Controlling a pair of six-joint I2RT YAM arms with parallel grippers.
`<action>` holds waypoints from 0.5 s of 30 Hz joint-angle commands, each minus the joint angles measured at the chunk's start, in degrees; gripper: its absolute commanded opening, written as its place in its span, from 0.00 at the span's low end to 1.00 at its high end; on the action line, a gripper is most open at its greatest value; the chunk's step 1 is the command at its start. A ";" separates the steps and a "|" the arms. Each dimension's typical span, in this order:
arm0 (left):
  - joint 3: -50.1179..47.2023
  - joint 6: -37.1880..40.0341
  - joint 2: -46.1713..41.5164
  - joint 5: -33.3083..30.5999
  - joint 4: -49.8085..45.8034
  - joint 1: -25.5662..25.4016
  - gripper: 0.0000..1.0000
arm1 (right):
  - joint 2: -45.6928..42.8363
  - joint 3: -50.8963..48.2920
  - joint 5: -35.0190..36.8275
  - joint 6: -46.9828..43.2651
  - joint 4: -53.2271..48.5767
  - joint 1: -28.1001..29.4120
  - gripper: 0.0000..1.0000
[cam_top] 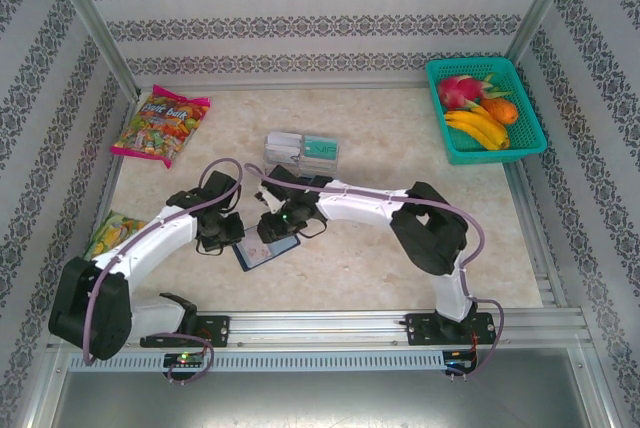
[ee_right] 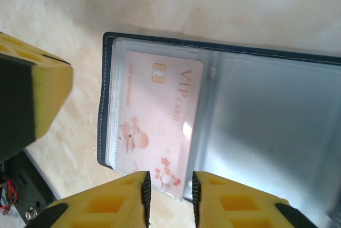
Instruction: Put the credit cards into the card holder
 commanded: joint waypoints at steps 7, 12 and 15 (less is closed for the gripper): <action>1.09 -1.00 -1.71 2.68 -1.79 0.51 0.22 | -2.20 -5.76 1.68 0.73 0.50 -3.45 0.35; -1.39 -1.57 1.33 5.39 2.12 0.42 0.23 | -1.50 -6.09 2.06 0.81 0.63 -3.82 0.36; -2.96 -1.69 2.81 5.40 4.11 0.38 0.23 | -1.24 -5.94 2.18 0.90 0.57 -3.81 0.36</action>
